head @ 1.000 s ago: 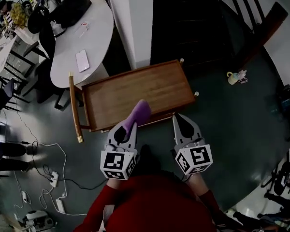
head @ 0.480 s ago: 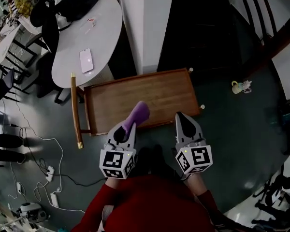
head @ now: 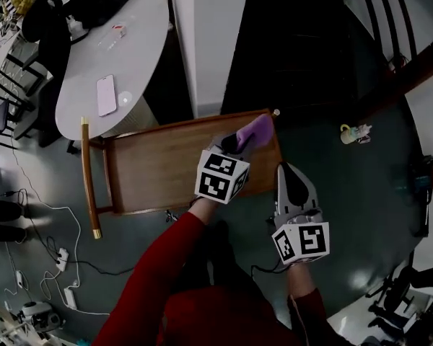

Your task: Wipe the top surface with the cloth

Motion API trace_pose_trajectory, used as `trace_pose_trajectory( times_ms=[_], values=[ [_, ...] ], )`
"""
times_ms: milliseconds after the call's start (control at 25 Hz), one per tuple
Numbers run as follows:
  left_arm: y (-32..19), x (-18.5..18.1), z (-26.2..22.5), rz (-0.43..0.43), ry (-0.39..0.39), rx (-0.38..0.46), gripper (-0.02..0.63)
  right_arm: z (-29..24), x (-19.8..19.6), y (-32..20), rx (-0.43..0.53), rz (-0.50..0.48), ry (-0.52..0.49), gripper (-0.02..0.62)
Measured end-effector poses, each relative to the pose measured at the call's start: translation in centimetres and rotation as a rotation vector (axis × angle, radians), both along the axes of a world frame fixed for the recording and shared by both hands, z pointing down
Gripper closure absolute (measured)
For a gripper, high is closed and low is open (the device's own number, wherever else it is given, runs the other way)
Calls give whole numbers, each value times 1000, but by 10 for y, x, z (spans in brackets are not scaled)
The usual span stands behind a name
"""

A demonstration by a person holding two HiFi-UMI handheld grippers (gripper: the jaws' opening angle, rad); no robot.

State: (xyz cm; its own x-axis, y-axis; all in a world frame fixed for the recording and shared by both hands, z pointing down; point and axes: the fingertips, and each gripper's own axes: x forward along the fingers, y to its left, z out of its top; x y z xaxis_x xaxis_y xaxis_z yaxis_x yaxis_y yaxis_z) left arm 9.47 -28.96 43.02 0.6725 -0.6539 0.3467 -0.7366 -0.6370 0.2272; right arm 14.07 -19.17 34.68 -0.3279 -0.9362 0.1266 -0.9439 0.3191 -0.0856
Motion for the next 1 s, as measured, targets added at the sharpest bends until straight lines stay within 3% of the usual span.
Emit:
trace_pose_trajectory(
  times_ms=[240, 360, 440, 640, 1000],
  values=[
    [-38, 82, 56, 18, -24, -181, 541, 19, 42, 10, -73, 77, -38, 583],
    [-53, 90, 86, -14, -48, -275, 541, 26, 50, 9, -104, 82, -54, 583],
    [-66, 75, 100, -61, -75, -287, 541, 30, 49, 5, -121, 65, -60, 583],
    [-93, -17, 119, -230, -137, -304, 542, 35, 31, -16, -144, -12, -74, 583],
    [-68, -264, 119, -618, -239, -353, 541, 35, -58, -47, -170, -209, -81, 583]
  ],
)
